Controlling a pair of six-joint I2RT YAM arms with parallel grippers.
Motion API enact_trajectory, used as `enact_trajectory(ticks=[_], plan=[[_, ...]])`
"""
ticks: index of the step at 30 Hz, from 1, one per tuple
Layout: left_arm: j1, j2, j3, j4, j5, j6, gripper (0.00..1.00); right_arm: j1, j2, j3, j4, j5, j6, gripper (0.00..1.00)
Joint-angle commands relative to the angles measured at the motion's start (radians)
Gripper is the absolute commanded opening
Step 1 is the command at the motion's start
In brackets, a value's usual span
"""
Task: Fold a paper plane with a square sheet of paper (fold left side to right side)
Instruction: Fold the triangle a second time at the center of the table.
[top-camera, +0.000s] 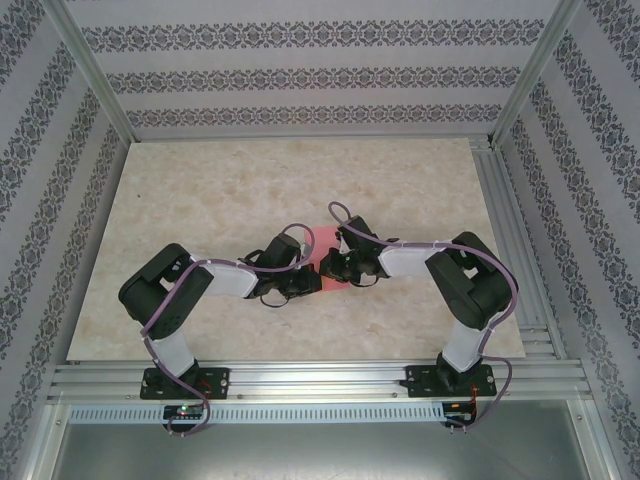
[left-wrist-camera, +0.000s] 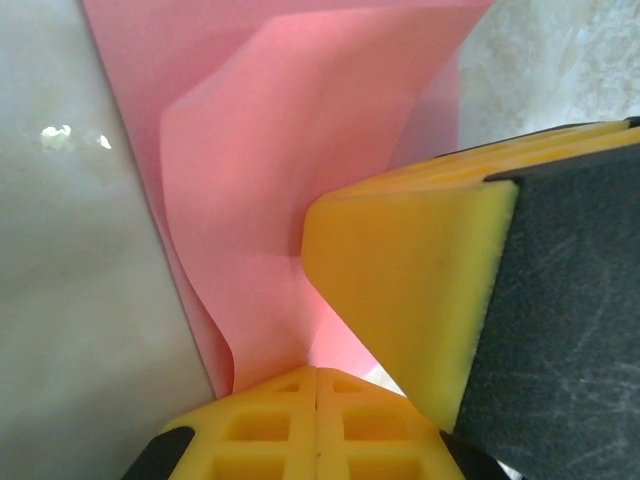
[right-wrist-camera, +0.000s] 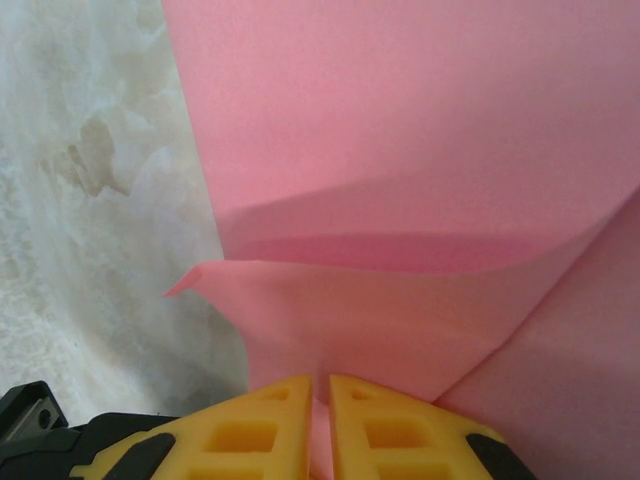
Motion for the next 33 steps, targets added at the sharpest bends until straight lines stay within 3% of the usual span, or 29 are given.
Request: enact_trajectory(ticks=[1,33], plan=[[-0.019,0.041,-0.029,-0.074,-0.042,-0.007,0.08,-0.008,0.018,0.034,-0.061,0.072,-0.065,0.14],[-0.020,0.038,-0.046,-0.067,-0.042,-0.014,0.07,-0.203,0.072,0.135,-0.157,0.089,-0.242,0.14]])
